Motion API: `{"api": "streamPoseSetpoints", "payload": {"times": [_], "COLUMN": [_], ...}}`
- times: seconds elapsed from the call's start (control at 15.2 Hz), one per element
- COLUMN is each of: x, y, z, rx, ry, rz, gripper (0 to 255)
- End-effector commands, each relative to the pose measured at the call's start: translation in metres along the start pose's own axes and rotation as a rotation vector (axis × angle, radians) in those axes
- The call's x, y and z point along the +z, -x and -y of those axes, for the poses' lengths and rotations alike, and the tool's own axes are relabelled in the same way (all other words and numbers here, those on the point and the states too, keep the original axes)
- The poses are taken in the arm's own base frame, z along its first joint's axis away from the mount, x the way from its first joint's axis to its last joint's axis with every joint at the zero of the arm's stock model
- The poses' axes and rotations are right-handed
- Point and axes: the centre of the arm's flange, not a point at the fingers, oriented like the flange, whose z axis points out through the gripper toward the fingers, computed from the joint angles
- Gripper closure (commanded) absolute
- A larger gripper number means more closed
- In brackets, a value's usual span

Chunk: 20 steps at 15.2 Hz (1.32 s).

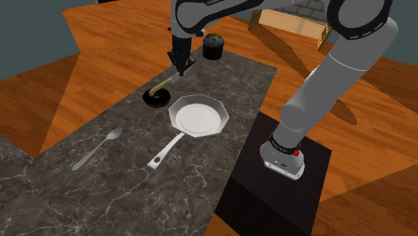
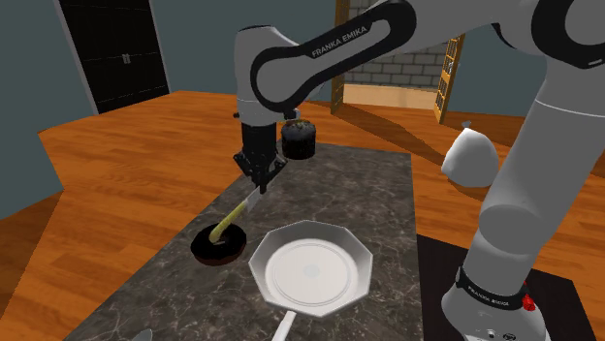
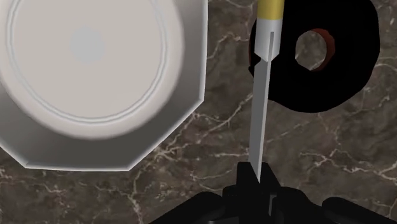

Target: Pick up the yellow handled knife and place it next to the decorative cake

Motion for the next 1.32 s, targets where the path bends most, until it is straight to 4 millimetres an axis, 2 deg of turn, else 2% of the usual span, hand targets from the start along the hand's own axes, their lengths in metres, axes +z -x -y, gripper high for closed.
{"api": "streamPoseSetpoints", "payload": {"times": [0.0, 1.19, 1.25], "x": [-0.012, -0.106, -0.106], "y": [0.002, 0.006, -0.006], "z": [0.0, 0.003, -0.002], "rx": [0.0, 0.0, 0.0], "ry": [0.0, 0.0, 0.0], "rz": [0.0, 0.0, 0.0], "gripper": [255, 255, 255]}}
